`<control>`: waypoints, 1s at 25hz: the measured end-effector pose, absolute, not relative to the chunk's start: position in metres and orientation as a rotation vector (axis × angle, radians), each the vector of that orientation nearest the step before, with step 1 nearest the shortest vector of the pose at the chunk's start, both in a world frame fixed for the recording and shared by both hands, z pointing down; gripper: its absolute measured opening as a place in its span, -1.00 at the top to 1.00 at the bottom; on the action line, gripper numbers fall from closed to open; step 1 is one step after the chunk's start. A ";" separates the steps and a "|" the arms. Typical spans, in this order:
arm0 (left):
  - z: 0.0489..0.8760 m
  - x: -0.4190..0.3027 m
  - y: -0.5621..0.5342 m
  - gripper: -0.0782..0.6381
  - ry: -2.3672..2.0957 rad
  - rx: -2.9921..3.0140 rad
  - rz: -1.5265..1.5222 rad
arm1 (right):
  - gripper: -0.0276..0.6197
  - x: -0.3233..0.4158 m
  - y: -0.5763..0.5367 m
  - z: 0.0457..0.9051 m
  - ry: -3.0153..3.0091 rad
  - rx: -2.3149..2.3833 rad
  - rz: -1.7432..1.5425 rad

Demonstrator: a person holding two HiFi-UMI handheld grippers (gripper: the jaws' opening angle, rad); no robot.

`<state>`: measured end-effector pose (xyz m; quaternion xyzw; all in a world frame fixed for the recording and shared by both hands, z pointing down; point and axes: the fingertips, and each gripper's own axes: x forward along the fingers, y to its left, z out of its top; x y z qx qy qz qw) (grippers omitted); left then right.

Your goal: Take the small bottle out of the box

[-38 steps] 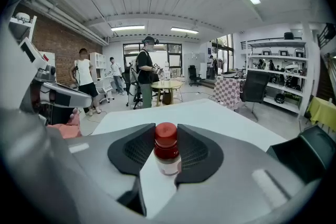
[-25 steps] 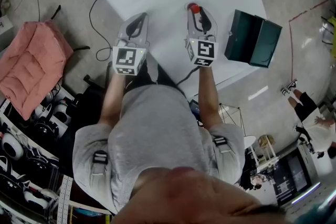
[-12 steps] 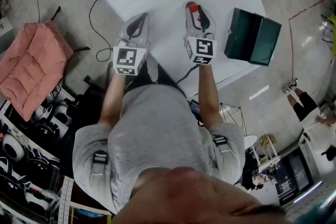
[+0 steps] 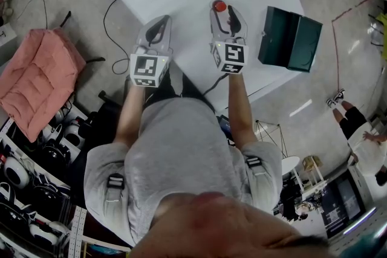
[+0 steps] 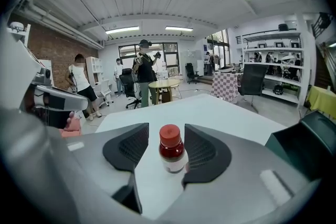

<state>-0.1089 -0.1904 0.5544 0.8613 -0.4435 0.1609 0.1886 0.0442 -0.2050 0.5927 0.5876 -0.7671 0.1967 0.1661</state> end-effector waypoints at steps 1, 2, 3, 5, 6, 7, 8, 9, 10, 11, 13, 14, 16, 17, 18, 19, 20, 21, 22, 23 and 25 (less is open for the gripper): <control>0.554 -0.109 -0.190 0.75 -1.245 2.427 0.452 | 0.25 0.045 -0.204 0.591 -2.185 1.677 0.556; 0.552 -0.108 -0.190 0.75 -1.242 2.432 0.450 | 0.25 0.046 -0.203 0.589 -2.186 1.682 0.551; 0.551 -0.107 -0.189 0.75 -1.238 2.439 0.447 | 0.25 0.047 -0.202 0.587 -2.185 1.688 0.546; 0.546 -0.106 -0.188 0.75 -1.232 2.454 0.440 | 0.25 0.048 -0.199 0.583 -2.181 1.701 0.533; 0.543 -0.106 -0.188 0.75 -1.230 2.462 0.436 | 0.26 0.048 -0.197 0.580 -2.178 1.708 0.525; 0.540 -0.106 -0.187 0.75 -1.228 2.471 0.433 | 0.27 0.048 -0.195 0.577 -2.174 1.716 0.517; 0.537 -0.106 -0.187 0.75 -1.225 2.480 0.429 | 0.30 0.049 -0.193 0.574 -2.171 1.726 0.510; 0.534 -0.106 -0.186 0.75 -1.221 2.489 0.425 | 0.31 0.049 -0.191 0.570 -2.168 1.736 0.502; 0.531 -0.106 -0.186 0.75 -1.217 2.498 0.422 | 0.32 0.050 -0.189 0.567 -2.165 1.749 0.495; 0.528 -0.106 -0.185 0.75 -1.212 2.507 0.418 | 0.33 0.051 -0.187 0.563 -2.162 1.761 0.487; 0.522 -0.104 -0.184 0.75 -1.203 2.526 0.412 | 0.35 0.055 -0.182 0.556 -2.156 1.788 0.470; 0.519 -0.103 -0.184 0.75 -1.197 2.537 0.408 | 0.36 0.057 -0.180 0.552 -2.153 1.801 0.459; 0.513 -0.100 -0.183 0.75 -1.182 2.559 0.398 | 0.37 0.060 -0.176 0.545 -2.142 1.828 0.440; 0.510 -0.100 -0.182 0.75 -1.175 2.569 0.395 | 0.37 0.061 -0.174 0.542 -2.136 1.841 0.433; 0.508 -0.099 -0.181 0.75 -1.168 2.578 0.392 | 0.38 0.063 -0.171 0.539 -2.131 1.853 0.428; 0.506 -0.098 -0.180 0.75 -1.160 2.585 0.389 | 0.38 0.064 -0.169 0.537 -2.125 1.866 0.422; 0.504 -0.097 -0.179 0.75 -1.152 2.593 0.386 | 0.39 0.066 -0.166 0.534 -2.119 1.880 0.416; 0.502 -0.095 -0.178 0.75 -1.143 2.602 0.384 | 0.40 0.069 -0.164 0.532 -2.112 1.895 0.408; 0.501 -0.093 -0.178 0.75 -1.134 2.613 0.382 | 0.41 0.071 -0.162 0.529 -2.106 1.911 0.398; 0.498 -0.092 -0.177 0.75 -1.124 2.624 0.379 | 0.43 0.073 -0.159 0.526 -2.100 1.926 0.387; 0.492 -0.089 -0.174 0.75 -1.102 2.647 0.369 | 0.45 0.075 -0.153 0.517 -2.088 1.957 0.368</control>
